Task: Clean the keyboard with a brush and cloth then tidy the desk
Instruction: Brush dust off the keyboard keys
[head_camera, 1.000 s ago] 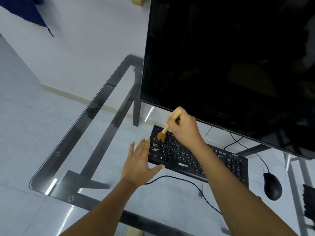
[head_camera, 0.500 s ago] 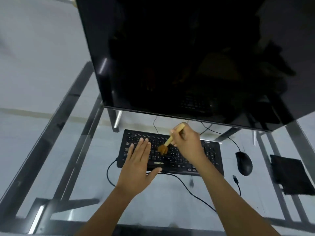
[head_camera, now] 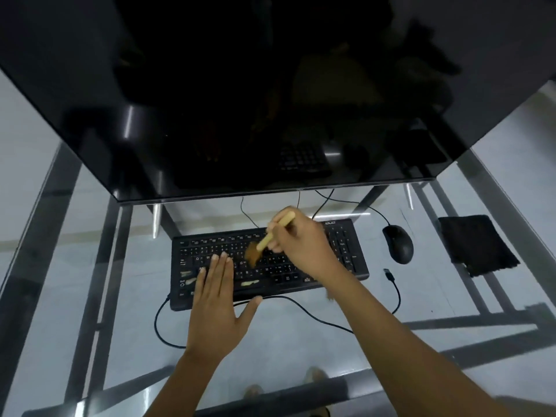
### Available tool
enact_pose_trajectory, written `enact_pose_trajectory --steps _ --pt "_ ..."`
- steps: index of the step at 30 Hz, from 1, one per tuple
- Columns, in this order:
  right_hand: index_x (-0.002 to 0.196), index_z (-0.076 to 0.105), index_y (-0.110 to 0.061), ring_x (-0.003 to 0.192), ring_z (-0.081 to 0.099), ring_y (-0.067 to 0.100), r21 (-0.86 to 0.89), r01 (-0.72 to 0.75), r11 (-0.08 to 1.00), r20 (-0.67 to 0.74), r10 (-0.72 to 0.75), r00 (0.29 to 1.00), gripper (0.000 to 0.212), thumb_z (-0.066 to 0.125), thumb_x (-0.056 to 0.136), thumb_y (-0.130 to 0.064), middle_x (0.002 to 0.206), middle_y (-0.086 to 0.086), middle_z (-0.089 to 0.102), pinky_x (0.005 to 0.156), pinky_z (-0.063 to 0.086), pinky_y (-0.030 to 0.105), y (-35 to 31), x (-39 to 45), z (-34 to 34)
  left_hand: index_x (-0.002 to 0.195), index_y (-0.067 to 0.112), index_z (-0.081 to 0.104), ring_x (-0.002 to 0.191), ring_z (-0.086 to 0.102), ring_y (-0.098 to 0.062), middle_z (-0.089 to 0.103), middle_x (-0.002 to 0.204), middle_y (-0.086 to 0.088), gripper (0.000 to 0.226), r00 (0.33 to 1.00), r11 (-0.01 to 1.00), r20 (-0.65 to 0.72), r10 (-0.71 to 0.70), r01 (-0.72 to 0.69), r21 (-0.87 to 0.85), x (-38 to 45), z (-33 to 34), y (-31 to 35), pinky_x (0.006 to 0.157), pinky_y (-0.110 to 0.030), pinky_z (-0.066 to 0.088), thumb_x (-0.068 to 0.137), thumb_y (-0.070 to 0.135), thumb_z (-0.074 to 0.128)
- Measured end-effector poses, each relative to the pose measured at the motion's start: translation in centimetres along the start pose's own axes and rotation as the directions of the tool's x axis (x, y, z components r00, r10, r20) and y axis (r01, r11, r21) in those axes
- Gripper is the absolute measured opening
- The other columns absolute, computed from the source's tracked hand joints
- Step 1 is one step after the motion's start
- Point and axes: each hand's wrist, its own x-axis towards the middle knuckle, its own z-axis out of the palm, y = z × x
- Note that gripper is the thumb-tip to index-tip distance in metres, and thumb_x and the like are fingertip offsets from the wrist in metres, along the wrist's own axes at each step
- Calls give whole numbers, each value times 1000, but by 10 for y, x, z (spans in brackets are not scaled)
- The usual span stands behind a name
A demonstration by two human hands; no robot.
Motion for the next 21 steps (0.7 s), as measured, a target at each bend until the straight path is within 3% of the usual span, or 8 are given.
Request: enact_pose_trajectory --steps 2,5,8,11,13,16,19,21 --pt "91 65 -12 68 65 8 -128 72 989 20 -70 997 9 58 95 -15 82 -2 69 65 56 22 2 -1 -2 147 4 27 146 13 -19 24 156 -8 74 1000 1000 8 -9 9 -13 -2 0 1 119 -42 11 94 54 38" --pt "93 67 -9 73 62 4 -73 35 997 -195 -49 980 8 58 93 -9 86 -2 67 67 49 10 3 3 -10 147 3 28 146 13 -19 27 155 -9 67 1000 1000 6 -5 5 -12 -1 -1 0 119 -41 11 95 44 38" --pt "91 63 -12 67 70 14 30 -129 991 -9 129 992 8 56 95 -14 73 1 71 66 60 31 1 4 -11 146 2 28 146 14 -20 27 155 -10 69 1000 1000 0 16 -16 -26 1 -2 -3 119 -42 11 92 42 43" --pt "90 63 -12 65 64 9 -88 -93 992 -121 82 989 7 58 94 -14 76 -2 68 62 51 22 4 2 -10 147 3 26 146 12 -21 24 156 -9 74 999 1000 27 22 -22 -17 -2 -3 -1 118 -44 12 89 45 44" --pt "91 62 -10 66 66 10 16 -121 993 -161 122 979 7 58 94 -15 76 0 70 64 54 21 6 1 -17 148 2 24 147 11 -22 22 157 -9 78 998 999 58 34 -34 -11 -3 -3 0 117 -45 13 87 46 46" --pt "90 62 -11 66 69 11 10 -160 987 62 159 985 7 57 95 -14 73 1 70 63 57 23 4 -2 -16 148 2 23 147 8 -23 19 158 -9 82 996 999 81 48 -50 18 0 -5 -4 117 -45 12 85 48 47" --pt "88 64 -12 60 62 0 -94 -109 990 -214 87 973 7 59 94 -13 74 -5 67 58 44 6 8 -3 -17 148 3 23 147 6 -23 17 158 -9 83 994 998 101 46 -51 46 -1 -7 -4 117 -45 12 84 50 47" --pt "90 64 -12 62 64 4 -3 -109 994 -248 105 963 7 59 94 -15 76 -2 68 61 50 10 8 -7 -23 148 3 25 147 6 -24 16 158 -9 82 994 998 101 49 -54 45 -2 -7 -2 117 -46 12 84 50 47"
